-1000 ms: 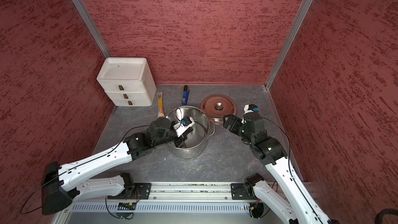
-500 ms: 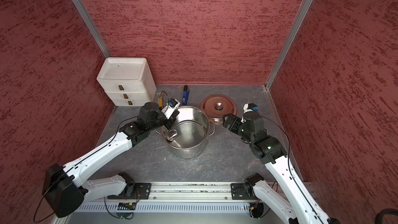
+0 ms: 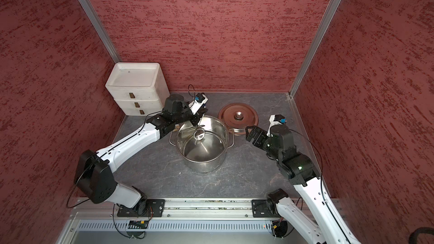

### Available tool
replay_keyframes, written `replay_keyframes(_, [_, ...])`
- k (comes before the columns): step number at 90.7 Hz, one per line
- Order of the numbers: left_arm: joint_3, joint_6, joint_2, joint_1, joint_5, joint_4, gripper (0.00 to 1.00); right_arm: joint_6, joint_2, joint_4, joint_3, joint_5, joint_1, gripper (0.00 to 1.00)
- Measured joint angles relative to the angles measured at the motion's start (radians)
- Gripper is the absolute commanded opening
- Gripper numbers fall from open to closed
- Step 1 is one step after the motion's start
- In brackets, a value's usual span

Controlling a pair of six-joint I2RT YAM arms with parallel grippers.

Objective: Stir the soup with a spoon
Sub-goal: Stir the soup in the pan with a stick.

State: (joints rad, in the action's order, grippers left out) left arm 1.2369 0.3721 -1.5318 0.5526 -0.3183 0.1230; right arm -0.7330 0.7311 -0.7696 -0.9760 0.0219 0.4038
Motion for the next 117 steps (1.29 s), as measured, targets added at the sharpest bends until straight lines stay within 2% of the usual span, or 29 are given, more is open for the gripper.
replay_keyframes(25, [0.056,0.000,-0.078,0.102,-0.030,-0.048,0.00,0.000,0.013,-0.017,-0.006,0.002,0.000,0.99])
replay_keyframes(66, [0.023,-0.018,-0.072,0.333,0.010,-0.101,0.00,-0.001,0.005,-0.021,-0.010,0.001,0.000,0.98])
replay_keyframes(79, [-0.071,-0.028,-0.008,0.403,0.044,-0.092,0.00,-0.001,0.002,-0.020,-0.005,0.001,0.000,0.98])
replay_keyframes(96, [-0.214,-0.071,0.142,0.459,0.090,-0.078,0.00,-0.001,0.010,-0.014,0.003,0.000,0.000,0.98])
replay_keyframes(117, [-0.319,-0.105,0.303,0.443,0.164,-0.013,0.00,0.000,0.055,0.011,0.003,-0.017,0.000,0.99])
